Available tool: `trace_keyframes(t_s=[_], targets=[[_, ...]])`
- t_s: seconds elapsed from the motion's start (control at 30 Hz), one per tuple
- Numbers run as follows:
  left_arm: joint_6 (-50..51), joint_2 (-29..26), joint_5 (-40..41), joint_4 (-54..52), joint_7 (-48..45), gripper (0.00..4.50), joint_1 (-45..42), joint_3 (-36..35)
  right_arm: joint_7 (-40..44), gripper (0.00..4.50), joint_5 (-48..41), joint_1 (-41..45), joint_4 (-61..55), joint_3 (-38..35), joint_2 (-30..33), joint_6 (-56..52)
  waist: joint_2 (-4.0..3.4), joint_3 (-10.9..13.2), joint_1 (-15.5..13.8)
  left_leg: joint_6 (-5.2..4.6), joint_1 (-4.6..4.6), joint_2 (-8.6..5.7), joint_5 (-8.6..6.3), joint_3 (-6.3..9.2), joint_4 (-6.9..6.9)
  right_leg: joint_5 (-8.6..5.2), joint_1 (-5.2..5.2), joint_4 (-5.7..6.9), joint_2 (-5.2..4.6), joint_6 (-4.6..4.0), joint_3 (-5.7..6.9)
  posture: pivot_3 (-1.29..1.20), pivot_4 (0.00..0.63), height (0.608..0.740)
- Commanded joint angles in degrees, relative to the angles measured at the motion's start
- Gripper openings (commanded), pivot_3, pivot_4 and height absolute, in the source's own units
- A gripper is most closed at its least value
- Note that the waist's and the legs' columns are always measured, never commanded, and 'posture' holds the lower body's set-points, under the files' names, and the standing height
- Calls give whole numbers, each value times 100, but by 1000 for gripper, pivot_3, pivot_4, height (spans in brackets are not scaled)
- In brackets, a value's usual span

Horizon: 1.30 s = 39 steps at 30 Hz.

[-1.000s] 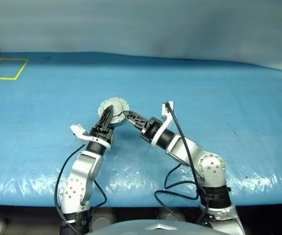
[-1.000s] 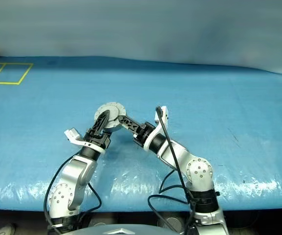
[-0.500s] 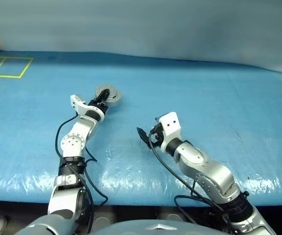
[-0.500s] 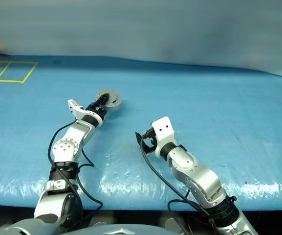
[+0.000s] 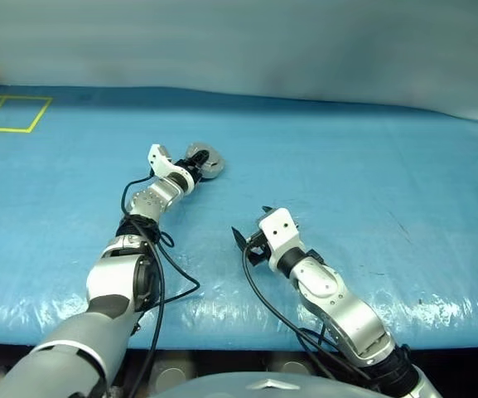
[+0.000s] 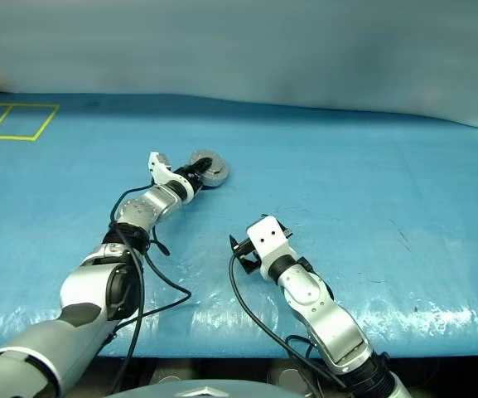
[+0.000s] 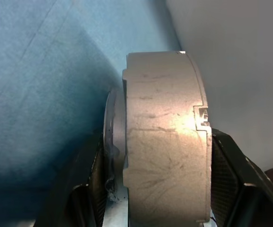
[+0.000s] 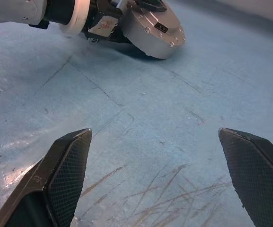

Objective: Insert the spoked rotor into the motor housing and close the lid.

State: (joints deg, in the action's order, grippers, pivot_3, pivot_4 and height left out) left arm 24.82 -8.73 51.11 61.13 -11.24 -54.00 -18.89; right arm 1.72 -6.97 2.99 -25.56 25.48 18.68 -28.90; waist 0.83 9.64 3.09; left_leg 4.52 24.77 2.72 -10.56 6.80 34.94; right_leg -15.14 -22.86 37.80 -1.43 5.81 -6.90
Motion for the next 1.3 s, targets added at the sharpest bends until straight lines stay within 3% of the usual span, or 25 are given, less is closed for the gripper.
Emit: trace_keyframes(t_s=[0.03,0.17,0.37,0.47,0.57,0.63,0.73,0.87,0.97,1.1,1.3], targets=[[187,-169,-456,154,145,3271,159,-85,115,4500,98,-21,-119,-177,-177,20,-1,-1,55,0,-12,0,0,0,0,-1,8,1,0,1,0,0,150,740],[850,-218,-624,-466,311,4482,761,-153,262,4500,54,-122,-94,-258,-418,-90,-4,-15,111,0,-43,2,0,0,-2,0,31,11,0,3,-2,0,150,740],[2730,-219,-240,-3649,1161,4482,3154,-291,585,4500,161,-148,-38,-162,-580,-127,-13,-86,260,4,-160,16,-3,-27,-58,-14,113,8,-5,-19,-16,0,150,740],[3368,-396,-267,-5077,1249,4482,4191,-11,752,4500,114,-128,11,-217,-618,-157,-27,-159,238,7,-233,28,-5,-29,-99,-57,155,11,3,-80,-9,0,150,740],[2631,-1239,-1373,-6855,737,4482,5556,1245,929,4500,-81,-147,113,-398,-698,-288,-36,-175,296,21,-263,32,-14,-40,-105,-64,168,8,1,-89,-19,0,150,740],[1835,-1454,-1863,-7681,507,4482,6146,1609,968,4500,-140,-197,182,-543,-742,-312,-30,-173,313,47,-306,35,-37,-58,-108,-75,173,2,-4,-98,-29,0,150,740],[590,-1561,-2731,-8390,319,4482,6660,2000,1011,4500,56,-230,227,-566,-682,-126,-8,-148,230,77,-293,34,-58,-66,-107,-78,151,0,-12,-101,-36,0,150,740],[-995,-1553,-3962,-8634,298,4482,7000,2372,950,4500,435,-361,253,-514,-552,419,6,-129,112,66,-178,34,-49,-69,-104,-75,40,2,-11,-101,-34,0,150,740],[-1973,-1389,-4334,-8466,199,4482,7098,2401,923,4500,653,-606,193,-507,-472,963,2,-124,10,31,-84,33,-28,-61,-105,-67,-8,2,-6,-94,-26,0,150,740],[-2539,-1150,-4511,-8388,100,4482,7148,2403,905,4500,780,-1009,86,-529,-490,1555,2,-121,-41,18,-82,32,-41,-61,-106,-65,-4,0,-6,-82,-24,0,150,740],[-2615,-993,-4492,-8362,-237,4482,7058,2467,826,4500,776,-1426,76,-657,-704,2057,8,-94,-24,13,-88,33,-48,-61,-100,-100,4,1,-6,-90,-23,0,150,740]])
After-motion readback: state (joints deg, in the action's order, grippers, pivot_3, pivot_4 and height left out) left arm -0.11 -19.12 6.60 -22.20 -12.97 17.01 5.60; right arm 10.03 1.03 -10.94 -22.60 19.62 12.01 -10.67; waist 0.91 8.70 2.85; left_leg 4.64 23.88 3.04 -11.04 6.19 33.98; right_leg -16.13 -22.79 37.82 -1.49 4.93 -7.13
